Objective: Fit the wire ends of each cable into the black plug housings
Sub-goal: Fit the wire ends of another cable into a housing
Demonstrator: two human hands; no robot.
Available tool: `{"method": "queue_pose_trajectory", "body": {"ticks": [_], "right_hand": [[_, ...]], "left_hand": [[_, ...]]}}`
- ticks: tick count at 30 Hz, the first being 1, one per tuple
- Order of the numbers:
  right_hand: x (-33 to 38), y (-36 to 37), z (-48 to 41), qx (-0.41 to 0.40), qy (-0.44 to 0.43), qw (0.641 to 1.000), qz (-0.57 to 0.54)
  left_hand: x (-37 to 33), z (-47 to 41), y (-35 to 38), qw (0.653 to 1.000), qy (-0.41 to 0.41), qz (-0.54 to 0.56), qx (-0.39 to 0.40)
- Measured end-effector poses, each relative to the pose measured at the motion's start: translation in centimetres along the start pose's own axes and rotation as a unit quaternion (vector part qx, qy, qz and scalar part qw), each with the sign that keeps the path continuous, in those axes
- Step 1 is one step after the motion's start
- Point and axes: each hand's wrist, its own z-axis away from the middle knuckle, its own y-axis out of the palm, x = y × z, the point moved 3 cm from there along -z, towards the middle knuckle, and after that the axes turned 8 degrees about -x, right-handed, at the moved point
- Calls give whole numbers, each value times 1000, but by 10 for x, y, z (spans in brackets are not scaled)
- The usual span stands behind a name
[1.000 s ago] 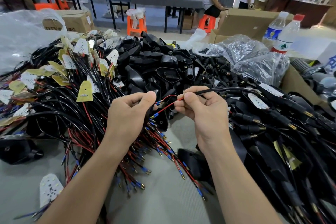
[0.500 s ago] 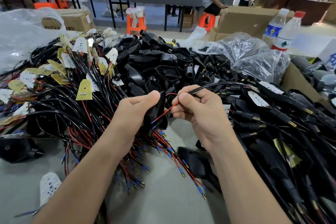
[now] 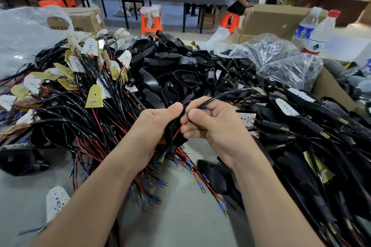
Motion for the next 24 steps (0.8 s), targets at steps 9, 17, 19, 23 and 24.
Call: {"method": "queue_pose_trajectory", "body": {"ticks": [9,17,19,23,24], "right_hand": [[-1,5,-3,-124,-165,950,233],[-16,3,-8,-78,-82,981,155],[-16,-7,-9,-169,-84,966,175],[-16,-25,-12,-270,-70,948,153],[-16,-27,-13,-283,-64,945,150]], "left_hand": [[-6,6,4,996,-49,67,-19],[-1,9,12,989,-105,99,-18],[0,8,12,995,-79,10,-57],[-1,6,3,991,-11,-92,-100],[-3,6,1,992,-8,-79,-93]]}}
